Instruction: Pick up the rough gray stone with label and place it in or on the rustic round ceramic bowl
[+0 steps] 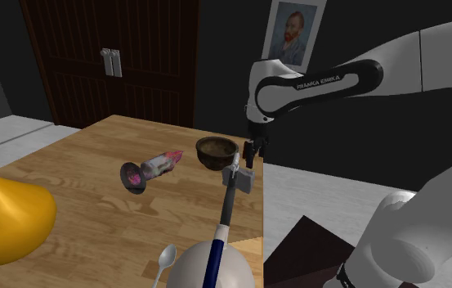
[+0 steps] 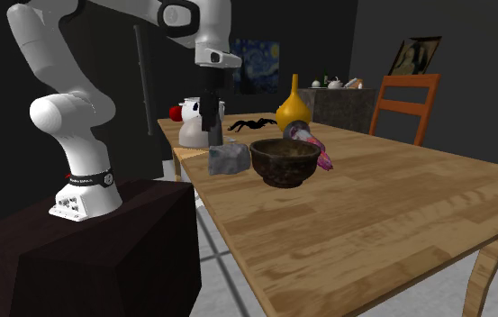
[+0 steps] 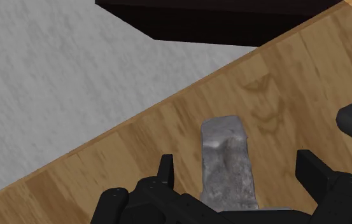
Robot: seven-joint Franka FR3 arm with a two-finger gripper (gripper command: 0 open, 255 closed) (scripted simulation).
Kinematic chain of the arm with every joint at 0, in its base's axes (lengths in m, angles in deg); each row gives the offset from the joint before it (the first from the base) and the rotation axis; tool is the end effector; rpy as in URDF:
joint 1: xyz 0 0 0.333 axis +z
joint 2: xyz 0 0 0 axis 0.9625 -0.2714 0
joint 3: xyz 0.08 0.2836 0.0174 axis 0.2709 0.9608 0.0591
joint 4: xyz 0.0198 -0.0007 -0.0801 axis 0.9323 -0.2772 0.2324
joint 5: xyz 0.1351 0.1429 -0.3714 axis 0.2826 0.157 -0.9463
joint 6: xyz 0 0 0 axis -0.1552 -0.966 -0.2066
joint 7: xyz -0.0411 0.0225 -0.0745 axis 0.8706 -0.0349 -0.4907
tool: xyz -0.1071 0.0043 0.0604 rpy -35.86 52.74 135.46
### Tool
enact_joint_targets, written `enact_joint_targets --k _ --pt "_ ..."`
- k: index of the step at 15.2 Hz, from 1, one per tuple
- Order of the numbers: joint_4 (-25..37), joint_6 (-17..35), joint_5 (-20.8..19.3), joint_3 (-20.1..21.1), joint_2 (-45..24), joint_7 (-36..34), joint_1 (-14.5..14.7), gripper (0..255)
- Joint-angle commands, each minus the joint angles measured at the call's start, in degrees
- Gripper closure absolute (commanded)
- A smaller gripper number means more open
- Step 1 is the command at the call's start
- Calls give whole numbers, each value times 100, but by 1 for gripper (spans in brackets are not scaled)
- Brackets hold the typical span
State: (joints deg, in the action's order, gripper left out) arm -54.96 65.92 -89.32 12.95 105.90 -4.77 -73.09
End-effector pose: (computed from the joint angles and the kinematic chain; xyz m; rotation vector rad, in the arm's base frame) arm 0.4651 -0.0001 0.4041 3.0803 0.2062 -0.1301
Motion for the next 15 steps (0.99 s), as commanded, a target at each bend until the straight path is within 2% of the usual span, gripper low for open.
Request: enact_joint_targets --k 1,3,10,15 --pt "209 284 -21 32 -427 -10 26 0" --pt "442 533 -55 51 -851 -5 40 0" --pt "81 1092 -85 32 -1050 -19 22 0" --pt "54 1138 -87 30 -1069 -20 21 0"
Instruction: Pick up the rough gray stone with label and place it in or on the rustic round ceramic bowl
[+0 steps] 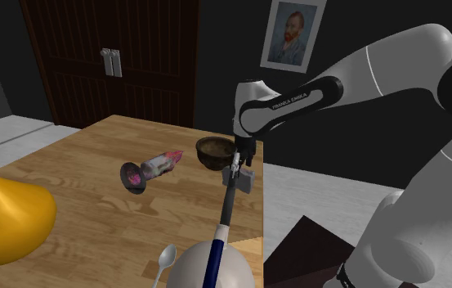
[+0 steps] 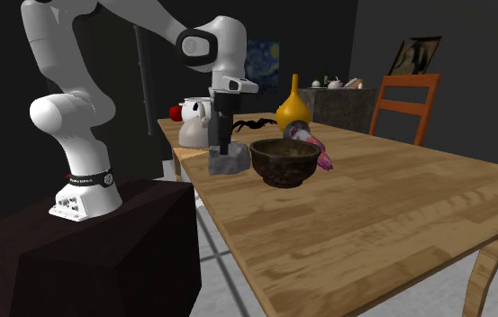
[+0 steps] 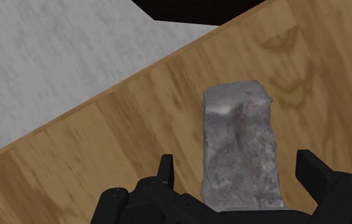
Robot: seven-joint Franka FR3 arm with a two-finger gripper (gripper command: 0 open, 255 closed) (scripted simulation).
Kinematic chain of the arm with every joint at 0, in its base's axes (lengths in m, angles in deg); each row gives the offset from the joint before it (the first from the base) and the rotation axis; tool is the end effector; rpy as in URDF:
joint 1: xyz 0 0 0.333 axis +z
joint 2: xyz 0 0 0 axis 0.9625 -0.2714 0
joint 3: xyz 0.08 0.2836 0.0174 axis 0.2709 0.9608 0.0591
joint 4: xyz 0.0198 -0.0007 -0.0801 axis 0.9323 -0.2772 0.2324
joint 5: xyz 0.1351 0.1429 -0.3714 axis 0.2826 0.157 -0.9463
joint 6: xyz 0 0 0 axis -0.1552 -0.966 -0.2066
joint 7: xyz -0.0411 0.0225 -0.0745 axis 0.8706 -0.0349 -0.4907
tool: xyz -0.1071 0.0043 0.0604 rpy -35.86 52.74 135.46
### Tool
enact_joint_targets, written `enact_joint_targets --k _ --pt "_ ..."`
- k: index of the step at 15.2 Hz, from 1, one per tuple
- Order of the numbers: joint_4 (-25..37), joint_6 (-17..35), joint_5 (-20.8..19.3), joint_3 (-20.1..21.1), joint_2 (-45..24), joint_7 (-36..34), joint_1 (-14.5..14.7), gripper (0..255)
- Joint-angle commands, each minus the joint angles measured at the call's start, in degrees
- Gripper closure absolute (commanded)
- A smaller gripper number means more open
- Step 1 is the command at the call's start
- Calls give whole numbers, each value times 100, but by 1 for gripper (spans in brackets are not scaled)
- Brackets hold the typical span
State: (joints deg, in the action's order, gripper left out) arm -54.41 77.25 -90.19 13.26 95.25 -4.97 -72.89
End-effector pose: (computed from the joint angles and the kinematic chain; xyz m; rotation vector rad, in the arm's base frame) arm 0.4999 0.0056 0.3344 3.0684 0.2420 -0.0967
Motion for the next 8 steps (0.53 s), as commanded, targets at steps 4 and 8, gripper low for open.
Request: enact_joint_targets --k 4,8 --pt "0 4 0 0 -3 0 0 0" --pt "1 3 0 1 -3 -1 1 255"
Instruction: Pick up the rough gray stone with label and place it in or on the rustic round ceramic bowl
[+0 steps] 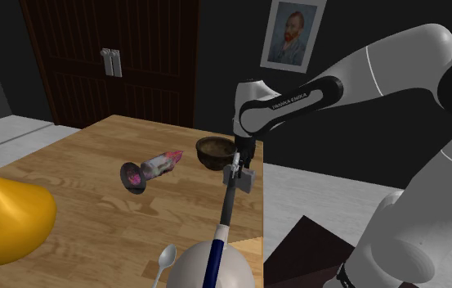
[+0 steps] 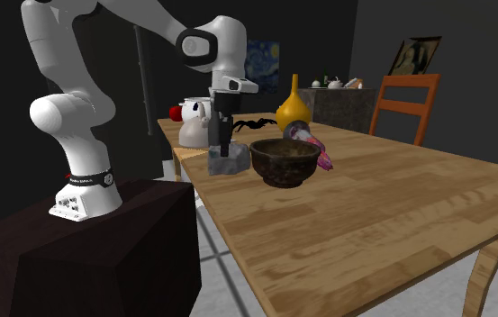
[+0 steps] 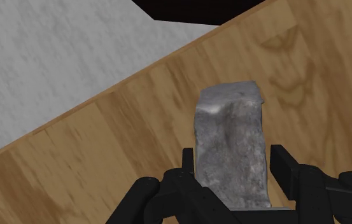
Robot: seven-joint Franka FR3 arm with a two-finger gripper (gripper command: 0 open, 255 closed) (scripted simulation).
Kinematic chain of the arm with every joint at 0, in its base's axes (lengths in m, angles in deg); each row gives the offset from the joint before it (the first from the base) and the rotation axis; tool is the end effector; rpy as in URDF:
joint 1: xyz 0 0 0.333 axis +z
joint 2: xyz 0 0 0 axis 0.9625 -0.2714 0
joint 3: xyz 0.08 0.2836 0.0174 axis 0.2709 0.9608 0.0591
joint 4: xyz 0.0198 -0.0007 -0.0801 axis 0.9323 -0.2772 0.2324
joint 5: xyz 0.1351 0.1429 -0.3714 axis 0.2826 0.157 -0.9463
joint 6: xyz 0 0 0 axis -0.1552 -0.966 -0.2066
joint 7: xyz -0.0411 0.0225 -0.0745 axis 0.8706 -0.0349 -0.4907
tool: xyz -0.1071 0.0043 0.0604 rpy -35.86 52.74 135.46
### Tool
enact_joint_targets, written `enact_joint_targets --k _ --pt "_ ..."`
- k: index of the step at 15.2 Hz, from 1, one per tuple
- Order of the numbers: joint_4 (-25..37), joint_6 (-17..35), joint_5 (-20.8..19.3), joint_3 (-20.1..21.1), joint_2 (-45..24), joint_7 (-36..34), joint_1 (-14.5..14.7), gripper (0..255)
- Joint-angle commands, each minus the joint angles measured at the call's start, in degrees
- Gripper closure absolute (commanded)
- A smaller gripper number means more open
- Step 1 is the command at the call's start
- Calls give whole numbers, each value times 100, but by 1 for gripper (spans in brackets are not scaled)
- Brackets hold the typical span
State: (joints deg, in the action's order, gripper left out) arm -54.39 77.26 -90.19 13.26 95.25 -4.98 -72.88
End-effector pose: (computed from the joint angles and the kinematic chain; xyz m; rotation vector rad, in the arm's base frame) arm 0.5001 0.0057 0.3346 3.0683 0.2420 -0.0959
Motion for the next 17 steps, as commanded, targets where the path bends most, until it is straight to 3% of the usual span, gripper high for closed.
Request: enact_joint_targets --k 1,6,17 --pt "-1 1 0 0 -3 0 0 255" --pt "-3 5 0 0 -4 1 -1 255" --pt "520 -869 36 6 347 62 8 255"
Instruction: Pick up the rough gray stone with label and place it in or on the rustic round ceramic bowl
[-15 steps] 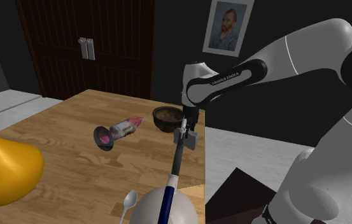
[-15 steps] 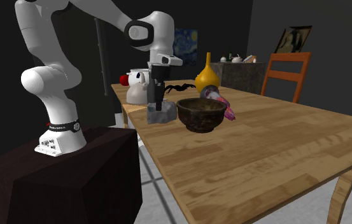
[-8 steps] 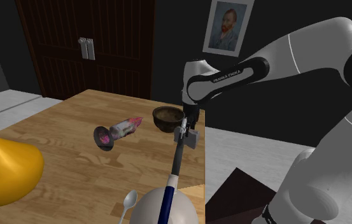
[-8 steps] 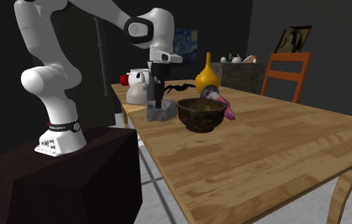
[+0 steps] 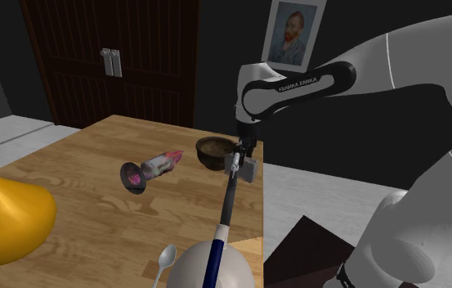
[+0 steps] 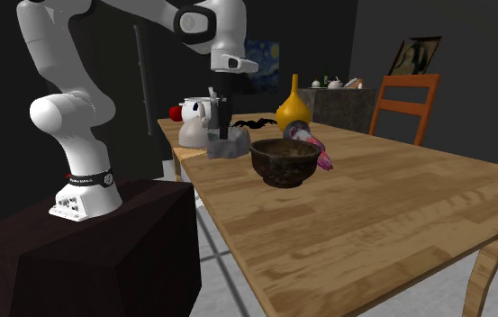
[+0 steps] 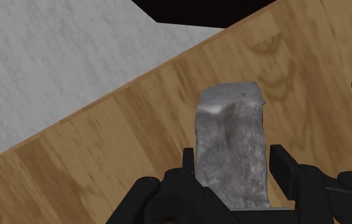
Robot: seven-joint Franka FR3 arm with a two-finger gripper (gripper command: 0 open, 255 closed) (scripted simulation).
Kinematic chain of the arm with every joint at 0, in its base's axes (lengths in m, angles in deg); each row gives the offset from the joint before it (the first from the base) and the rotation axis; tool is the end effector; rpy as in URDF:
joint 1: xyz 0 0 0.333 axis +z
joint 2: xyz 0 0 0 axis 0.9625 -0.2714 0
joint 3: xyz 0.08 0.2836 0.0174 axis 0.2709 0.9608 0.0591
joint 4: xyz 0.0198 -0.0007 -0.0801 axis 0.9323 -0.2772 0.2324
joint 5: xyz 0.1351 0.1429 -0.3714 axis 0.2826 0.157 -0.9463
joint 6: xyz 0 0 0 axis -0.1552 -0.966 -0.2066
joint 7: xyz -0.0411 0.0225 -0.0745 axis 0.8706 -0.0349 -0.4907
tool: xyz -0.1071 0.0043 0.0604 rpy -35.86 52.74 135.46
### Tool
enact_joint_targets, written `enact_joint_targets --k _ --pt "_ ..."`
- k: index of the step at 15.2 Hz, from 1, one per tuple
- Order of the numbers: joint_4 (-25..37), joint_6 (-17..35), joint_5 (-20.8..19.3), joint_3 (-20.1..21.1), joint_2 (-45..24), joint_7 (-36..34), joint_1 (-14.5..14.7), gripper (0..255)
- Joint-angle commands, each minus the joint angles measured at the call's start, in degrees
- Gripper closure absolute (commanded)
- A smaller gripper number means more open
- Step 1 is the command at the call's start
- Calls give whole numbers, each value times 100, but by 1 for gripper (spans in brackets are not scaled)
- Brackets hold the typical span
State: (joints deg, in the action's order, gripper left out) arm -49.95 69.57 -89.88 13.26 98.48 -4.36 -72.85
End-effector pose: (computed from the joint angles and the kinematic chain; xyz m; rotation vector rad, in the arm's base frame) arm 0.5027 0.0049 0.3888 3.0684 0.2418 -0.0969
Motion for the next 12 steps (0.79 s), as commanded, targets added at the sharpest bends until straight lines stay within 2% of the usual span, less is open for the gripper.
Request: enact_joint_targets --k 1,12 --pt "131 -179 7 6 49 5 5 255" --pt "809 -1034 29 12 228 57 10 255"
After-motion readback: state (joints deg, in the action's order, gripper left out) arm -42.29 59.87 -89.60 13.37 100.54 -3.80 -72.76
